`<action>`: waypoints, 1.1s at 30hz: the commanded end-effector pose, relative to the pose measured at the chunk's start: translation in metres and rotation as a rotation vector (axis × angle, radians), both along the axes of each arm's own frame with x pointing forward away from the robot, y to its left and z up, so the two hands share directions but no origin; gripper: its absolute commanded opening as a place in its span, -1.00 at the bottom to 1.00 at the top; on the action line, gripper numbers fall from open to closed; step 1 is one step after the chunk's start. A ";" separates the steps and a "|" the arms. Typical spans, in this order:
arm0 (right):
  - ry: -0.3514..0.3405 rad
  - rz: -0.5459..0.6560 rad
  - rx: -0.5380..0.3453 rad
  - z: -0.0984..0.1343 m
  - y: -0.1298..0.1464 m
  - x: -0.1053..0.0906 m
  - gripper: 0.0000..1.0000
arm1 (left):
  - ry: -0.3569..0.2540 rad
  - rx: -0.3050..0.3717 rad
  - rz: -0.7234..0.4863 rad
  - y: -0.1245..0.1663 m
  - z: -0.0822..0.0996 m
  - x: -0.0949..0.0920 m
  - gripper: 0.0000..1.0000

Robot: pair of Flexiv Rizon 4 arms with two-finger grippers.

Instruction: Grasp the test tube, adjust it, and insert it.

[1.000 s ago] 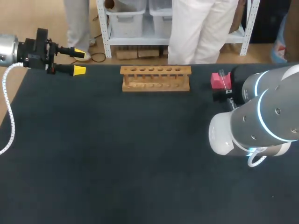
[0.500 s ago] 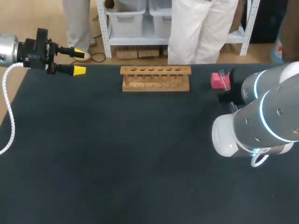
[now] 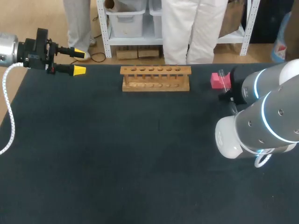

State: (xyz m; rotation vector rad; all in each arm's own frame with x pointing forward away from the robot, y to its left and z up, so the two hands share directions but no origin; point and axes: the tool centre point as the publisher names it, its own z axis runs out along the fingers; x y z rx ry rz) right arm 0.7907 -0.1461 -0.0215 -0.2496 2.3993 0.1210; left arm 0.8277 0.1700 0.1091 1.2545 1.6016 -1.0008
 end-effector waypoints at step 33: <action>0.043 -0.206 -0.023 0.053 0.014 -0.016 -1.00 | -0.002 0.000 0.003 0.000 0.000 -0.002 1.00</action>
